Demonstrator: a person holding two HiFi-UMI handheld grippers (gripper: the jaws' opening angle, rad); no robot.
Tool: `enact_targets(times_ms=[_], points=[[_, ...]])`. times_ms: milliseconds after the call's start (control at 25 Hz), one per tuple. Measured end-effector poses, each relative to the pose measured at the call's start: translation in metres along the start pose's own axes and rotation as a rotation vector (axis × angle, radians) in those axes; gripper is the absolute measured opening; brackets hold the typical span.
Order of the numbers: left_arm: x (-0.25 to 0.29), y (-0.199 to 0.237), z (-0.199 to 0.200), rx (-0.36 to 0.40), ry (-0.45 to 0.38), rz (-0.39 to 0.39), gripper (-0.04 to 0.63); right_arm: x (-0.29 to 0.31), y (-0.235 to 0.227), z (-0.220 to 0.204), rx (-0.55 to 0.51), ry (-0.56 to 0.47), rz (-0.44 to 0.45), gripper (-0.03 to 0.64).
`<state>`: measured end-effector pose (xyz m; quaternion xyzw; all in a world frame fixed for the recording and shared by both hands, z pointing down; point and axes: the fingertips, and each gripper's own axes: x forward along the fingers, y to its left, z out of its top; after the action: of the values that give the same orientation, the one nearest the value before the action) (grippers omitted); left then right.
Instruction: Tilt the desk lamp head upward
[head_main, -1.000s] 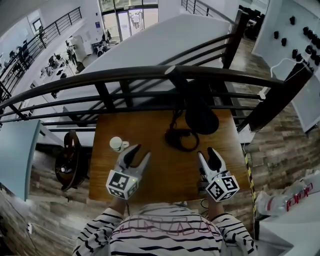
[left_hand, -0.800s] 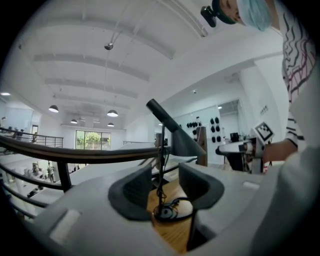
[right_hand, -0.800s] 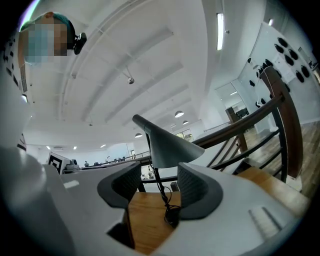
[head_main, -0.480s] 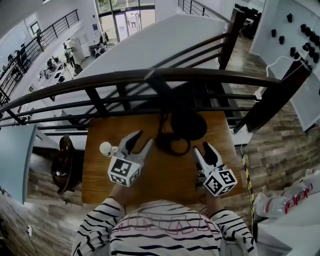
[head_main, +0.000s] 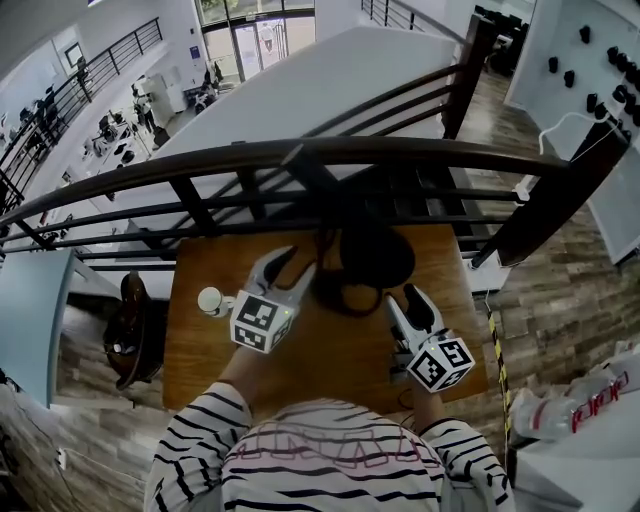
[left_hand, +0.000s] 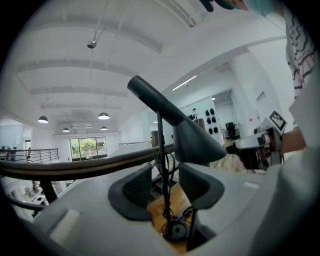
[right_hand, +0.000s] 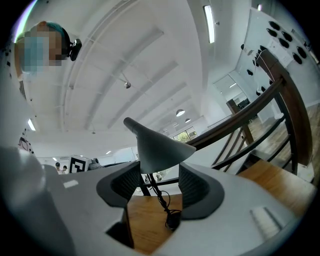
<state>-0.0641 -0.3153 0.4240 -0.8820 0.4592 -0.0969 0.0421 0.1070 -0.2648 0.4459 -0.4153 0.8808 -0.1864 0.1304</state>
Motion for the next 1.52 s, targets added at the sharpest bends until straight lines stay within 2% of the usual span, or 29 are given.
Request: enact_targets(times_ms=[280, 520, 680, 920, 1040, 1120, 1520], points=[[0.033, 0.012, -0.041, 0.006, 0.097, -0.031, 0.166, 0.009, -0.002, -0.003, 0.045, -0.006, 0.023, 0.256], [0.056, 0.014, -0.06, 0.006, 0.128, -0.052, 0.183, 0.016, -0.003, -0.005, 0.065, -0.001, 0.048, 0.267], [0.069, 0.008, -0.075, 0.012, 0.158, -0.094, 0.209, 0.019, -0.003, -0.005, 0.079, -0.015, 0.057, 0.267], [0.082, 0.004, -0.086, 0.011, 0.188, -0.121, 0.209, 0.023, -0.002, -0.005, 0.087, -0.024, 0.065, 0.27], [0.089, 0.002, -0.085, 0.011, 0.192, -0.128, 0.184, 0.023, -0.002, -0.004, 0.088, -0.025, 0.065, 0.27], [0.091, 0.002, -0.085, 0.013, 0.193, -0.125, 0.12, 0.022, -0.002, -0.005, 0.088, -0.025, 0.066, 0.27], [0.094, 0.011, -0.092, -0.032, 0.198, -0.119, 0.067, 0.028, 0.002, -0.006, 0.097, -0.024, 0.079, 0.276]])
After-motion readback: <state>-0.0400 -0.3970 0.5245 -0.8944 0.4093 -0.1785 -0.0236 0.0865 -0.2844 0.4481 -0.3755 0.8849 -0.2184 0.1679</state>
